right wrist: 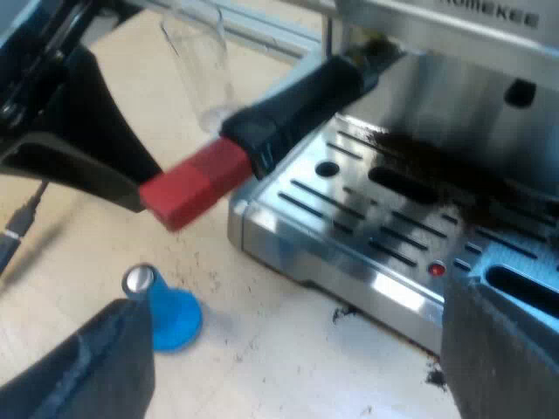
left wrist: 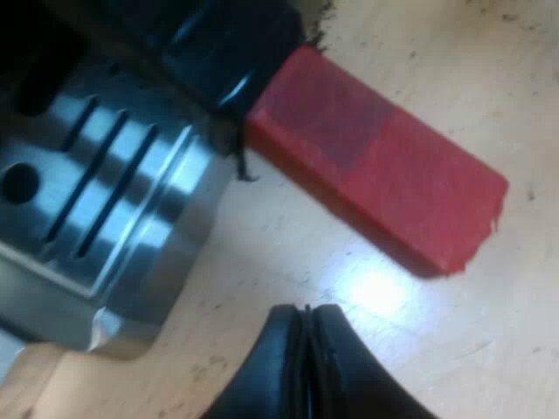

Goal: Put the handle in the coffee machine

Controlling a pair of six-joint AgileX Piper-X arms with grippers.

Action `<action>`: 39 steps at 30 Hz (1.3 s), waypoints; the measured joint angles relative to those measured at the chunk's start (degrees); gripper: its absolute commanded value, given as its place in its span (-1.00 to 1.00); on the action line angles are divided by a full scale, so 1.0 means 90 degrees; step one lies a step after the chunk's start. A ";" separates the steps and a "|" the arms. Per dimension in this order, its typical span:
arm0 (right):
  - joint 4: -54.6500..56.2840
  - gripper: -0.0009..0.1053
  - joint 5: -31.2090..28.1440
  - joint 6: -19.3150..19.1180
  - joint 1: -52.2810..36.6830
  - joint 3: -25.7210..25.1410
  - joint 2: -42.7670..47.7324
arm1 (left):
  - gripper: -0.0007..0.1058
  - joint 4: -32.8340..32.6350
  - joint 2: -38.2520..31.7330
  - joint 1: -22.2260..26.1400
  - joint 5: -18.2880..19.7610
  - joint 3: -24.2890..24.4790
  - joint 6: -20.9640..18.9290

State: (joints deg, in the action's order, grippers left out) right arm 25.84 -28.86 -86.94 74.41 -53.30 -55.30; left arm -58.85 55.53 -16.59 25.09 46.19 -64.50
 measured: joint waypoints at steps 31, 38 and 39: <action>0.0009 0.34 0.0089 0.0040 0.0000 0.0000 0.0000 | -0.98 -0.0444 -0.0035 -0.0591 -0.0036 -0.0008 0.0405; 0.0009 0.34 0.0559 0.0040 -0.0227 0.0000 0.0000 | -0.73 -0.0549 -0.0955 0.0436 -0.0558 0.0048 0.0012; 0.0009 0.34 0.0767 0.0040 -0.0391 0.0000 0.0000 | -0.62 -0.0549 -0.1107 0.0547 -0.0674 0.0117 -0.0035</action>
State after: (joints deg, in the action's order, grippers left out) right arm 25.92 -21.96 -86.58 70.90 -53.30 -55.30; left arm -63.80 45.57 -11.66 19.02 47.24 -64.82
